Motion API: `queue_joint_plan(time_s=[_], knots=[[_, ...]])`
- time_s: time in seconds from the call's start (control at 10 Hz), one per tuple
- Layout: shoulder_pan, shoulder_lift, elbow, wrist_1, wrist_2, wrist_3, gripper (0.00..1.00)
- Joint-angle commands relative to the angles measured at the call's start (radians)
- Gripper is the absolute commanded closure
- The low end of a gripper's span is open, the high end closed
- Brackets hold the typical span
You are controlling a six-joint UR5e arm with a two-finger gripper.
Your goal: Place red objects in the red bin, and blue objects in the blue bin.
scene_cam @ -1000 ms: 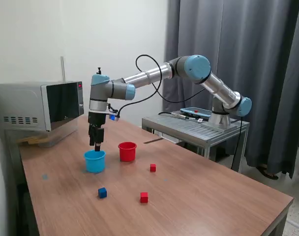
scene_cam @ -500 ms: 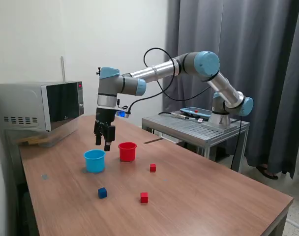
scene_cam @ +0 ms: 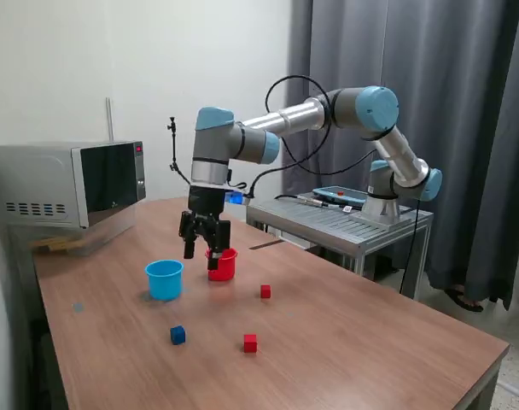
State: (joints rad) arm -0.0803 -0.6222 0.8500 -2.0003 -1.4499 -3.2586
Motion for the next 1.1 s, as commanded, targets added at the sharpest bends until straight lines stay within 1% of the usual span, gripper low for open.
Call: queue_joint_plan(time_s=[0.0,0.2,0.4,0.5,0.7,1.0], knots=[[0.033,-0.001,0.006,-0.003,0.009,0.006,0.00],[0.048,0.002,-0.003,-0.009,0.008,0.007,0.00],[0.034,0.015,-0.023,-0.002,0.002,0.016,0.00],[0.024,0.047,-0.046,0.009,-0.001,0.017,0.00],[0.014,0.084,-0.120,0.017,-0.013,0.016,0.00],[0.010,0.162,-0.201,0.014,-0.012,0.019,0.00]])
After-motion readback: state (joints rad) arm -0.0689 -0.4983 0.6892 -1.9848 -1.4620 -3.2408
